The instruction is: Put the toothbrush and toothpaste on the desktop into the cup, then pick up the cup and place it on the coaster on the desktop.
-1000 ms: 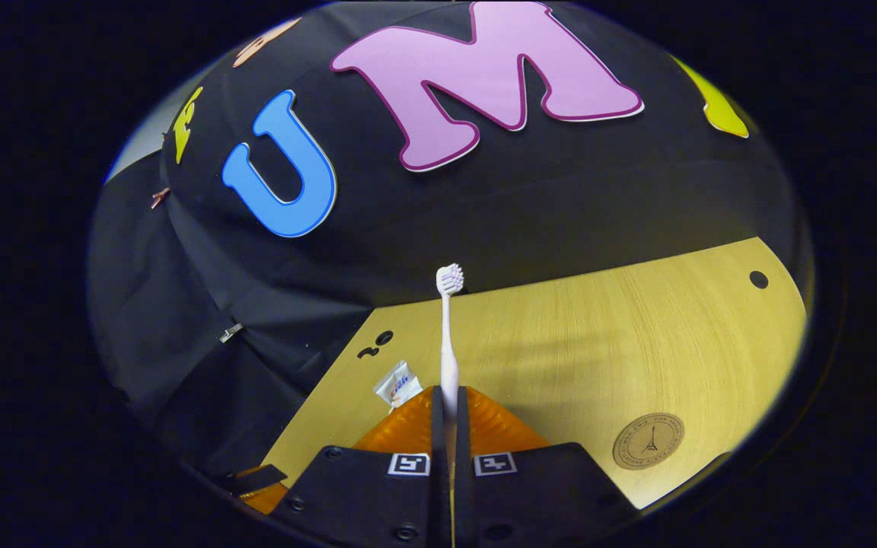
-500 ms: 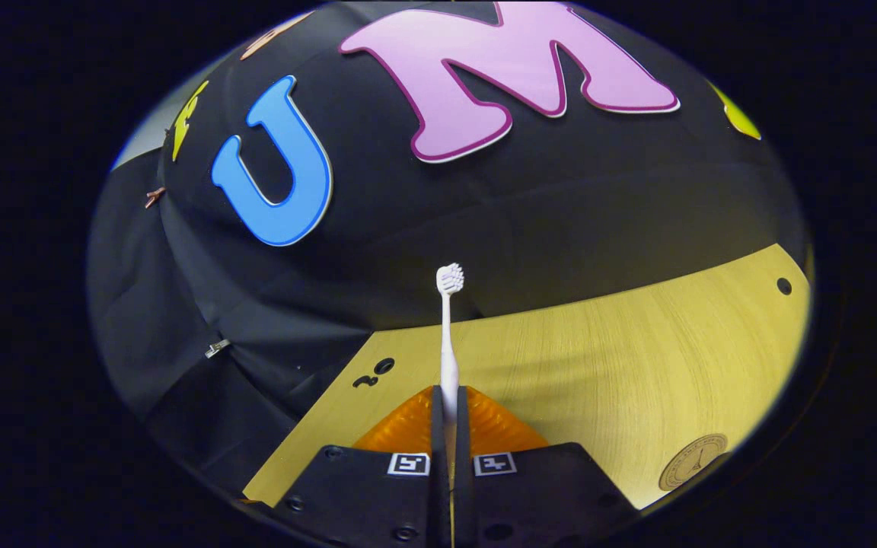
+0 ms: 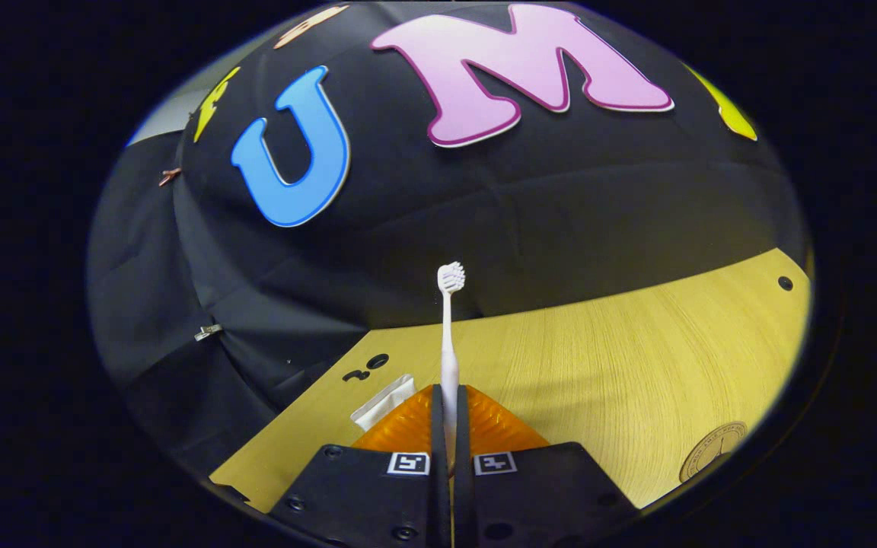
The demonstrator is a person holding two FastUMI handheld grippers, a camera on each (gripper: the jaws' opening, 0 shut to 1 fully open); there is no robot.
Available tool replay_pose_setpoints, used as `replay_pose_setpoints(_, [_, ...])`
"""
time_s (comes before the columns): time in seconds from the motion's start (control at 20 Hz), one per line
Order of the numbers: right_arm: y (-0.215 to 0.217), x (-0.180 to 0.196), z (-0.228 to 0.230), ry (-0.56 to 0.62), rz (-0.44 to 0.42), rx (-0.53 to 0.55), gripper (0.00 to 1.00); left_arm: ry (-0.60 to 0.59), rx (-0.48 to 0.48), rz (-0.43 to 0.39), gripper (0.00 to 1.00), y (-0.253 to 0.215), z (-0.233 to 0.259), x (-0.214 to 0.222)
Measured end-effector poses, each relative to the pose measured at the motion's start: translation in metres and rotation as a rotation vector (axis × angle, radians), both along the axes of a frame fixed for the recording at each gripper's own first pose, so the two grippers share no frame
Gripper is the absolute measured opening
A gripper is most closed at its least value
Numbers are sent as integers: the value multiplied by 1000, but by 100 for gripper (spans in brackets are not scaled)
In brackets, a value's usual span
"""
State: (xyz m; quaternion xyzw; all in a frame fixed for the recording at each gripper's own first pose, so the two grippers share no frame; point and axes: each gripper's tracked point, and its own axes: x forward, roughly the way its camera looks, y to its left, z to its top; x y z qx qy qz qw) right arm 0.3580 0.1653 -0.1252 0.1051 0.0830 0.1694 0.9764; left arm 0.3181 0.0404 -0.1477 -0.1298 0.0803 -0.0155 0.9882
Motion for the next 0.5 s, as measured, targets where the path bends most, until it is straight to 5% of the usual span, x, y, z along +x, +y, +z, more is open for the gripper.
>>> replay_pose_setpoints(0.35, [6, -14, -15, -82, 8, -67, 8, 15, 9, -19, 98, -13, -14, 5])
replay_pose_setpoints(0.5, [-7, -19, -22, -44, -6, -58, 22, 22, 18, -32, 98, -22, -17, 7])
